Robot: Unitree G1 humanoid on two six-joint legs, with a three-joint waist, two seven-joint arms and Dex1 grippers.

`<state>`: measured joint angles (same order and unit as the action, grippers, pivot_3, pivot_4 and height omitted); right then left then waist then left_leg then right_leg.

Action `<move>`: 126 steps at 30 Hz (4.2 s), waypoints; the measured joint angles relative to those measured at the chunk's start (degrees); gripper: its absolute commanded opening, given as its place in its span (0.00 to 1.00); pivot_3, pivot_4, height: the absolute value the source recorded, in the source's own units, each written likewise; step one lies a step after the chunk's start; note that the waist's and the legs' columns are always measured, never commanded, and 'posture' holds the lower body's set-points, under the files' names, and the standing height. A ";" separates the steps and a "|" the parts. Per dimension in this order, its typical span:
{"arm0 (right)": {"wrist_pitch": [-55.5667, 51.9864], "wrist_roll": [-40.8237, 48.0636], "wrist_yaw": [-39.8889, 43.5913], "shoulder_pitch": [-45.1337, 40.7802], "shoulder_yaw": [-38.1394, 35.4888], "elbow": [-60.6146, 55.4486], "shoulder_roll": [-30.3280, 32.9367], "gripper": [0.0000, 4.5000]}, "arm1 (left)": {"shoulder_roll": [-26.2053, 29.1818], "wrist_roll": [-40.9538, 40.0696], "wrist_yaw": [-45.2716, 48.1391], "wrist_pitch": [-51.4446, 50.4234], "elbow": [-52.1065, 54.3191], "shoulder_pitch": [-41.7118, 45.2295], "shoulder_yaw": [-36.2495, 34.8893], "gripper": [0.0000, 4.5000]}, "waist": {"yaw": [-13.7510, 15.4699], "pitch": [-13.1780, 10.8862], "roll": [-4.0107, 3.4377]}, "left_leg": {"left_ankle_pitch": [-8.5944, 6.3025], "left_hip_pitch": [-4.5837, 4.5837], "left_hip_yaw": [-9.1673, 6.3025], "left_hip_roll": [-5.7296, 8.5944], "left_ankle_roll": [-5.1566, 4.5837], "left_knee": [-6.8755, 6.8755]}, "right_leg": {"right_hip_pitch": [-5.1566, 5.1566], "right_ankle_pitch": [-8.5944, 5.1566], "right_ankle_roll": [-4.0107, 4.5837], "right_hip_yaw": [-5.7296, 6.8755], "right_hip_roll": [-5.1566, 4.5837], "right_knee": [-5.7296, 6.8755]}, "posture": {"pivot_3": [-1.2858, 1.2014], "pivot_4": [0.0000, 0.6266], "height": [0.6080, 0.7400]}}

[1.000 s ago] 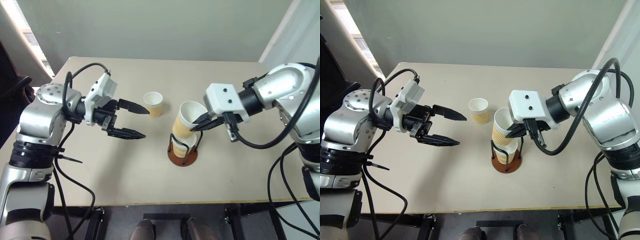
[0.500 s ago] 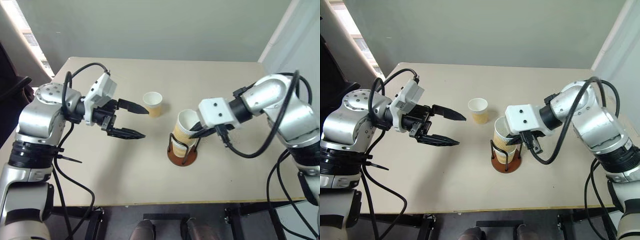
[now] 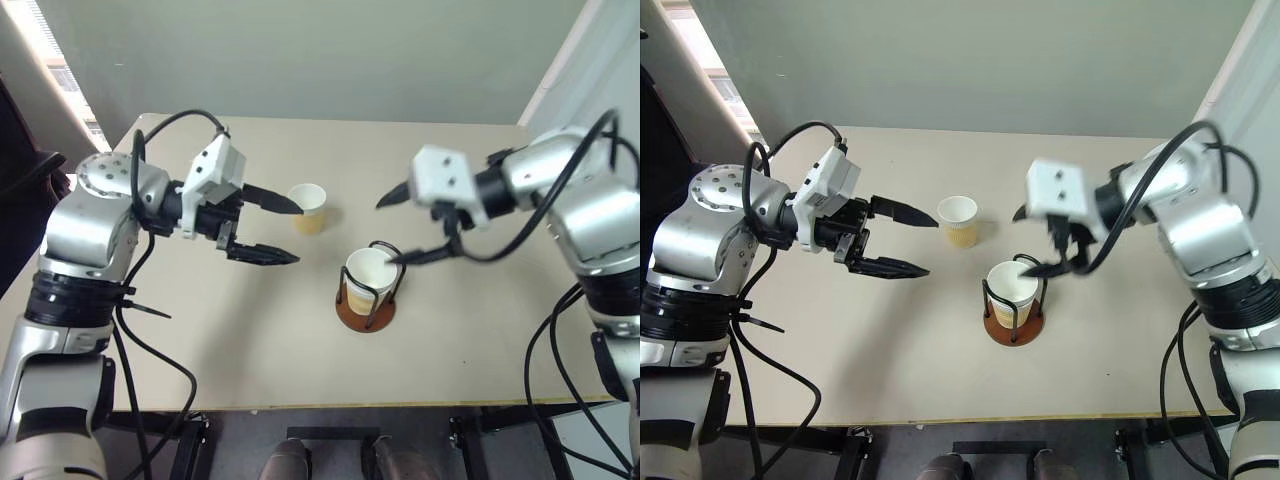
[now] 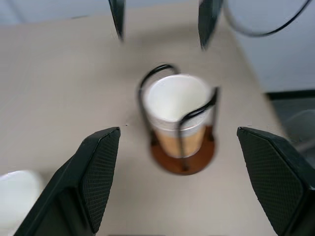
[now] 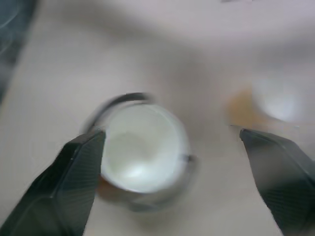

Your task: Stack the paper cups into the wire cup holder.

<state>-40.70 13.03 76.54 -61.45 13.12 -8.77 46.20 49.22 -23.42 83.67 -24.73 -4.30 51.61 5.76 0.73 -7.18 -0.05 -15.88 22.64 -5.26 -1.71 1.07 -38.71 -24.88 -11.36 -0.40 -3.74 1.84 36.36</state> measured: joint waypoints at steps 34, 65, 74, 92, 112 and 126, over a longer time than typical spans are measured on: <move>-24.47 34.65 -20.12 12.99 -23.00 -11.41 -2.40 0.99 | -14.61 50.76 -25.16 41.65 -38.63 18.99 22.70 0.91 | 0.69 0.00 -0.01 | 0.00 0.26 -0.04 0.08 0.02 0.00 | -0.05 0.02 -0.22 0.00 0.01 -0.36 | 0.52 0.24 1.00; -6.88 29.57 -7.73 16.17 -16.43 -7.71 6.98 1.00 | -19.83 47.93 -15.82 52.44 -60.45 28.98 19.80 0.00 | 0.89 0.01 0.00 | -0.17 0.48 0.02 0.79 -0.29 -0.46 | -0.05 -0.04 -1.13 -0.74 -0.12 -0.38 | 0.52 0.24 1.00; -2.32 26.15 0.85 18.53 -14.04 -6.44 13.00 1.00 | -16.42 31.72 5.47 41.00 -39.68 29.02 13.80 0.00 | 1.24 0.01 0.01 | -0.37 0.70 0.14 0.92 -0.63 -0.67 | -0.10 -0.17 -1.39 -0.84 -0.34 -0.41 | 0.52 0.24 1.00; -3.33 25.98 1.71 22.99 -15.12 -6.96 17.25 1.00 | -5.71 0.98 6.64 10.90 -1.61 25.84 24.83 0.00 | 0.67 0.06 -0.10 | -0.72 0.24 0.76 0.89 -1.42 -1.36 | 0.33 0.05 -1.62 -1.01 -0.68 -0.17 | 0.52 0.24 1.00; -2.16 25.11 1.07 24.36 -16.60 -5.24 17.94 1.00 | -7.57 8.57 6.68 19.69 -4.79 22.30 28.33 0.00 | 0.78 0.08 -0.17 | -0.68 0.30 0.78 0.91 -1.46 -1.31 | 0.35 0.13 -1.63 -1.00 -0.71 -0.39 | 0.52 0.24 1.00; 0.24 23.23 2.21 23.90 -16.71 -0.87 19.87 1.00 | -12.59 8.95 6.71 22.27 -10.39 25.34 30.97 0.86 | 0.83 0.06 -0.31 | -0.87 0.31 0.80 0.94 -1.80 -1.30 | 0.36 0.16 -1.68 -1.00 -0.78 -0.39 | 0.52 0.24 1.00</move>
<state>-40.46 36.26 78.75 -37.55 -3.59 -9.64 66.07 36.64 -14.47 90.39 -2.46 -14.69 76.95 36.73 1.57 -7.12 -0.37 -16.75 22.95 -4.46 -0.77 -0.73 -40.01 -24.53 -11.20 -2.08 -4.74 1.06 35.97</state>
